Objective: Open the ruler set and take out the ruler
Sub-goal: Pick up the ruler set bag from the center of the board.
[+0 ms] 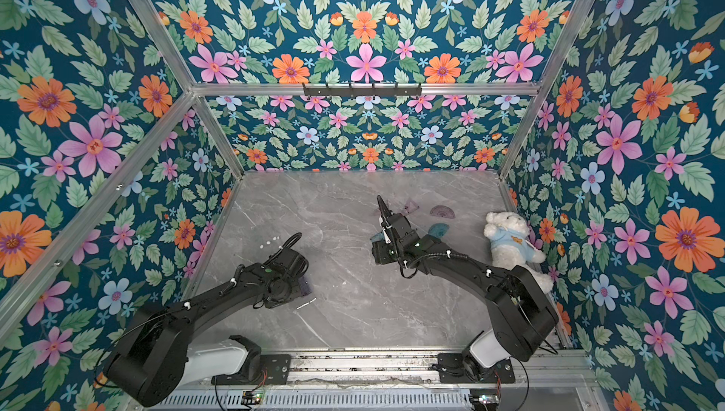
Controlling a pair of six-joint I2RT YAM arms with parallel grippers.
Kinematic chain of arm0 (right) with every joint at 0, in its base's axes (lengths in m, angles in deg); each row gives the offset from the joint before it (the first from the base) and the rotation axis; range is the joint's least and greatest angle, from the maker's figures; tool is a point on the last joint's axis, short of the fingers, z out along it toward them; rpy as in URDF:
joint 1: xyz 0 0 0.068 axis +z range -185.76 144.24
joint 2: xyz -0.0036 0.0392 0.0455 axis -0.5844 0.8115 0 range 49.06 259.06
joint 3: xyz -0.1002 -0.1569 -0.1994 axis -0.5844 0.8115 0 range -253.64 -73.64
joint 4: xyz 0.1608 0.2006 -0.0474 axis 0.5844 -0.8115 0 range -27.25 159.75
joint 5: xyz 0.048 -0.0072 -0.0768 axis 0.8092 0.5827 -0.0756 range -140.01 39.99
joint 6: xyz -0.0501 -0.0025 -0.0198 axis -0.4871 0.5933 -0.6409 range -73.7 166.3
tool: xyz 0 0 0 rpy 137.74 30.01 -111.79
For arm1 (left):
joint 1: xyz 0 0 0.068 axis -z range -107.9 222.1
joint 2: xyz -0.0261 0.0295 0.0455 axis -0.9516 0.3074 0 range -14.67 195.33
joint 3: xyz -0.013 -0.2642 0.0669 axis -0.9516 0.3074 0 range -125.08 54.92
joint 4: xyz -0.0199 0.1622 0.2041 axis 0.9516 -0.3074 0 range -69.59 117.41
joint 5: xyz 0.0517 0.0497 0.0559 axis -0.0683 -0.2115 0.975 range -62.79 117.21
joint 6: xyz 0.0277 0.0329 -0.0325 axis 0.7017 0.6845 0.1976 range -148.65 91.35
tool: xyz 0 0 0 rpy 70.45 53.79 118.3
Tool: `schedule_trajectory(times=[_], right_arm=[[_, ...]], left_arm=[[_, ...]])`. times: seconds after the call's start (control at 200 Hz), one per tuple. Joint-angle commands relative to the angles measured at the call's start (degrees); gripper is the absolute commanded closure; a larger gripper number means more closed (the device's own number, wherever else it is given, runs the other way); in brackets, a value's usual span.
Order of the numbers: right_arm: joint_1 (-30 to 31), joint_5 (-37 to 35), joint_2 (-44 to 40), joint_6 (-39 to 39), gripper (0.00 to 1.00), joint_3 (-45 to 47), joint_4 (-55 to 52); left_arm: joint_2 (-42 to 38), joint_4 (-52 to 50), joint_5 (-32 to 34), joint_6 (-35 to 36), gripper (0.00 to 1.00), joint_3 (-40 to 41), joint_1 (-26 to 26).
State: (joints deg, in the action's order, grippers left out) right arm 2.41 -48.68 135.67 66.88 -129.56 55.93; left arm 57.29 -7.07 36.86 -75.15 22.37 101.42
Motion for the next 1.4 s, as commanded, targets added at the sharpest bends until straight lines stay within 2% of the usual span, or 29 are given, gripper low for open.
schedule_trajectory(times=[0.0, 0.26, 0.39, 0.465, 0.64, 0.755, 0.985, 1.18, 1.395], right_arm=[[0.06, -0.35, -0.11, -0.2, 0.3, -0.5, -0.69], [-0.19, -1.13, -3.36, 0.34, 0.29, -1.08, -2.2], [-2.17, 1.13, -8.05, 1.49, 0.28, 0.53, -1.65], [-5.55, 7.19, -11.73, 3.66, 0.27, 2.46, -0.22], [-15.46, 27.3, -22.13, 8.87, 0.24, 10.08, 9.35], [-16.64, 34.07, -25.84, 8.2, 0.2, 11.88, 11.99], [-16.64, 43.15, -23.81, 10.34, 0.18, 14.75, 20.35], [-16.66, 44.36, -19.65, 12.47, 0.18, 15.96, 29.76], [-16.64, 43.89, -14.65, 11.0, 0.2, 12.34, 30.02]], left_arm=[[-0.65, -1.19, 0.55, -0.96, 1.0, -0.87, 0.37], [-2.44, 2.43, -0.38, 2.62, 1.0, -6.29, 3.64], [-2.04, 6.67, -2.0, 7.29, 1.0, -9.66, 6.27], [-1.34, 9.74, -3.48, 10.42, 1.0, -11.01, 7.61], [0.95, 19.85, -9.93, 16.03, 1.0, -12.9, 8.93], [3.53, 26.29, -15.01, 17.94, 1.0, -15.07, 9.69], [8.19, 30.51, -20.84, 21.2, 1.0, -22.05, 11.35], [9.5, 32.65, -22.55, 20.36, 1.0, -24.47, 13.36], [10.86, 33.64, -22.3, 19.65, 1.0, -25.26, 16.1]])
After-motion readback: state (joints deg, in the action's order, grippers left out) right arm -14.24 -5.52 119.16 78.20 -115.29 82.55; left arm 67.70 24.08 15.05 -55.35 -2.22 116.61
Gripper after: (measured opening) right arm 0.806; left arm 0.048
